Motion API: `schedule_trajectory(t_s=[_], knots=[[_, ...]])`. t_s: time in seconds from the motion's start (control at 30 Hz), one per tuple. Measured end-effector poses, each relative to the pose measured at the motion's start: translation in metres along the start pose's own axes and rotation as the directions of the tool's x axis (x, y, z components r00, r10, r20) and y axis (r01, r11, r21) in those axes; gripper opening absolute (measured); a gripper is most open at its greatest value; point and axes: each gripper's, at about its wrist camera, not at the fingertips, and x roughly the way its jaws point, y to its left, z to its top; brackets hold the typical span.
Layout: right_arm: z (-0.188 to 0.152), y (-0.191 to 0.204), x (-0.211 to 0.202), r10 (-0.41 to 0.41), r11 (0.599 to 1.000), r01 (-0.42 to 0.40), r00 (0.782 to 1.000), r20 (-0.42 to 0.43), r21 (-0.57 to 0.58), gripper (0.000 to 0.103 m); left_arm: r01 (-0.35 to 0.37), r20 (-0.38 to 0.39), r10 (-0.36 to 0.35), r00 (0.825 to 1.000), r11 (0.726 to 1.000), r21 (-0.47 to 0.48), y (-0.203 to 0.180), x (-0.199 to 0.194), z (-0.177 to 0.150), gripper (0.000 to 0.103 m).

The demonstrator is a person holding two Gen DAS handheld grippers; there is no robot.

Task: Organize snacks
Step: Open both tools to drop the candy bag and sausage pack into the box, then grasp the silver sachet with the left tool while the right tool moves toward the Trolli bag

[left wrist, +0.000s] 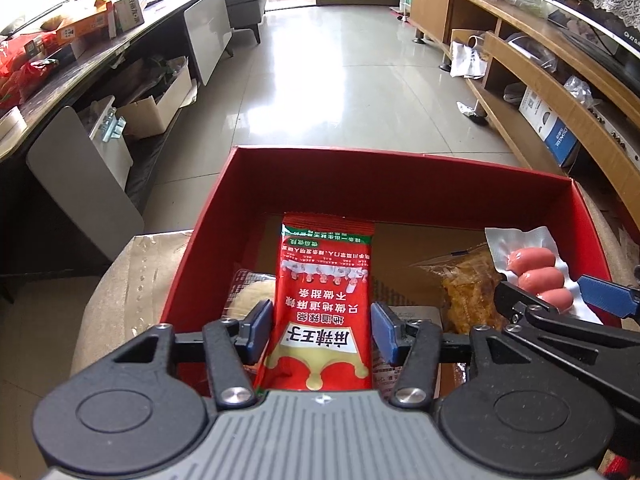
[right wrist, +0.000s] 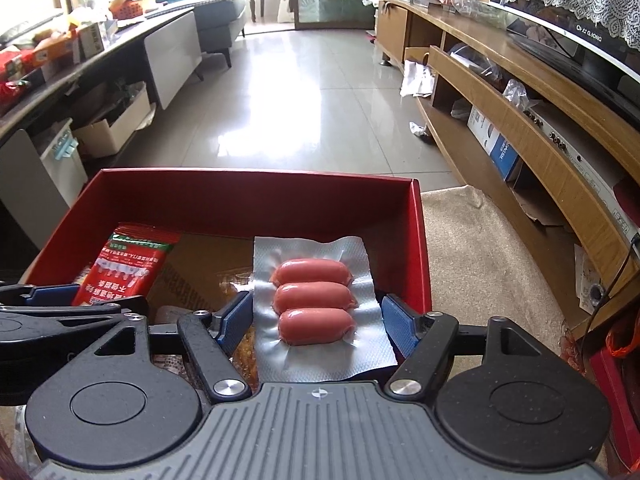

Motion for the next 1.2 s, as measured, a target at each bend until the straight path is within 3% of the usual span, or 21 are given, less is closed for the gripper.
schedule_trajectory(t_s=[0.17,0.57,1.2], knots=[[0.003,-0.002,-0.007,-0.002,1.0,0.002,1.0,0.027,0.003,0.084,0.011,-0.01,-0.011,1.0,1.0,-0.028,0.009,-0.005,0.003,0.056],[0.008,-0.002,-0.027,-0.017,1.0,0.016,0.997,0.078,0.012,0.085,0.029,0.018,-0.028,0.999,0.999,-0.034,0.016,-0.03,-0.001,0.064],[0.002,0.007,-0.056,-0.059,0.998,0.06,0.997,0.046,-0.03,0.086,0.054,-0.007,-0.054,0.999,0.998,-0.027,0.034,-0.059,-0.022,0.067]])
